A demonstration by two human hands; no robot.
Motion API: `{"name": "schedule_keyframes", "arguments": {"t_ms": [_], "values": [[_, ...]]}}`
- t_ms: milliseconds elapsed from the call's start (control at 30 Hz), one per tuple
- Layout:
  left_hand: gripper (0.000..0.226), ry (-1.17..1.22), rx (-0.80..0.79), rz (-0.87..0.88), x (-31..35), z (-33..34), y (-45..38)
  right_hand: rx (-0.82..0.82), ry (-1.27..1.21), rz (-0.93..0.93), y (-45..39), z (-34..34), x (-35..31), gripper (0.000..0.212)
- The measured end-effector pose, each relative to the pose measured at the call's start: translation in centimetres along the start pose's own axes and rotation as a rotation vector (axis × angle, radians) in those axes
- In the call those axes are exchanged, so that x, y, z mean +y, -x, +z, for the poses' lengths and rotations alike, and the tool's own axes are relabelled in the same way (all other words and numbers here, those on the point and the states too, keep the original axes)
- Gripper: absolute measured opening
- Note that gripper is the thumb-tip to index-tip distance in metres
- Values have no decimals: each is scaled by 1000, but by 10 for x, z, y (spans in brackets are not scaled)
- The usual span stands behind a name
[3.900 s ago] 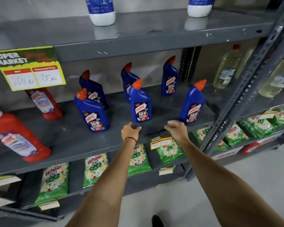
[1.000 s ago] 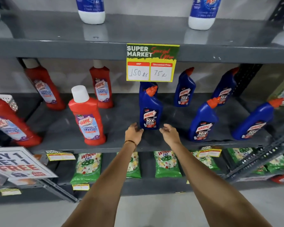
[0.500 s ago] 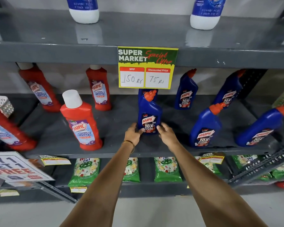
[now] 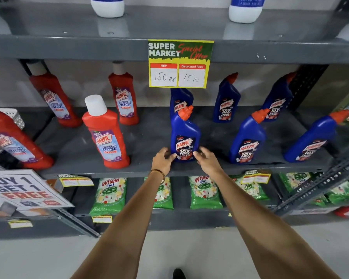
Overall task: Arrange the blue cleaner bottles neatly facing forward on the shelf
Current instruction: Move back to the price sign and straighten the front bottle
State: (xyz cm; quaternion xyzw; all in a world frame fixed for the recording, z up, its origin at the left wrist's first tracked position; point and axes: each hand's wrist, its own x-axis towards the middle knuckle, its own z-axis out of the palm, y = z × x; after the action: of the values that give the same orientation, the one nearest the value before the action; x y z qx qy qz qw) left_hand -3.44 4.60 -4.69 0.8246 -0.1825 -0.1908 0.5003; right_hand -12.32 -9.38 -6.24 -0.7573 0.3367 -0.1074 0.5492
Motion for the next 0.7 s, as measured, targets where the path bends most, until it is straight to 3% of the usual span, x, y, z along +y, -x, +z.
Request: {"name": "schedule_keyframes", "arguments": {"t_ms": [267,700], "values": [[34,38,9,-11,-2,0,12,36,26,4,15,1,0,50],[37,-4,26,-64,-2,1,19,11,44,-27,23,-3,-2,39]]}}
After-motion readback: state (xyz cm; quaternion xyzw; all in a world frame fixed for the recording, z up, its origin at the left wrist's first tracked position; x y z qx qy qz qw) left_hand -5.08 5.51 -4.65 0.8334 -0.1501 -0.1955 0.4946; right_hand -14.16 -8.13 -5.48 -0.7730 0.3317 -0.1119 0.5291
